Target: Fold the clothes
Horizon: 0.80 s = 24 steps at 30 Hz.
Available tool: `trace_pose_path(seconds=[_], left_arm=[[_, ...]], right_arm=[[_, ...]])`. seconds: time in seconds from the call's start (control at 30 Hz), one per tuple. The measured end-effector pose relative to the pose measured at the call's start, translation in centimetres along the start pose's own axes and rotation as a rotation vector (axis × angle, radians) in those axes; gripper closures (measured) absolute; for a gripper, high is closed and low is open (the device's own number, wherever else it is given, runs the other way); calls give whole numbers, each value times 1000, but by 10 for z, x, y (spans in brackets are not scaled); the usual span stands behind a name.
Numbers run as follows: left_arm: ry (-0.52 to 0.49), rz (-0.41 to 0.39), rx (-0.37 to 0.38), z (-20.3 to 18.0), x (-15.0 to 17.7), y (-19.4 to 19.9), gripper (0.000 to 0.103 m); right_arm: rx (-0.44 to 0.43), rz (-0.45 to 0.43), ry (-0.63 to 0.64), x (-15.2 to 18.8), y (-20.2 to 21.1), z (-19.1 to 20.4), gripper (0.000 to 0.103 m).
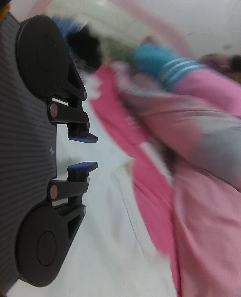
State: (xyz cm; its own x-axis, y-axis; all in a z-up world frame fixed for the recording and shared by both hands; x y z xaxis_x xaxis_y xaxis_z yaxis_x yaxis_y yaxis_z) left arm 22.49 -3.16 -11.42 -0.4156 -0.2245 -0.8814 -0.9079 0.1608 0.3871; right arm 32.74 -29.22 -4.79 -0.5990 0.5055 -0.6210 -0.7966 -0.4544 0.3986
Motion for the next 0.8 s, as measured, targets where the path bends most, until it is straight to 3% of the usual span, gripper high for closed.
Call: trace_pose_path(seconds=[0.13, 0.2, 0.3, 0.4, 0.53, 0.6, 0.67, 0.8], left_arm=[[28, -4, 11, 4, -1, 0, 38], [52, -11, 16, 7, -3, 1, 38], [56, -15, -16, 9, -10, 5, 35], [35, -11, -57, 8, -18, 14, 32], [36, 33, -64, 3, -20, 37, 27], [22, 48, -46, -2, -18, 56, 18], [11, 48, -37, -4, -13, 77, 9], [-40, 61, -17, -10, 6, 112, 8]], right_arm=[[-28, -115, -71, 4, 136, -16, 61], [-30, -180, -131, 18, 206, -31, 59], [-28, -275, -240, 61, 289, -56, 55], [-12, -341, -325, 115, 343, -76, 52], [10, -362, -379, 166, 353, -87, 51], [29, -347, -370, 180, 345, -88, 51], [67, -304, -306, 188, 328, -83, 51], [180, -227, -29, 200, 295, -53, 51]])
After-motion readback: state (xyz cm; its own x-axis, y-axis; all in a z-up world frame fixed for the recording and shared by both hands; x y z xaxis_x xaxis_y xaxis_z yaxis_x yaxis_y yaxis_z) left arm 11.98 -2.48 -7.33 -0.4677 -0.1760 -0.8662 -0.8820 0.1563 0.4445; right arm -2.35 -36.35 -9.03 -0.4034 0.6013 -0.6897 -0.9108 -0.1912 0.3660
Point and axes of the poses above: each gripper's, at about its wrist camera, not at the fingertips, and y roughly against the way its jaws point, z to its left, x to its underside, the point moved 3 cm from there along -y, roughly the way its jaws point, and after that the axes turned 11 degrees about -z, right-handed, at the moved point
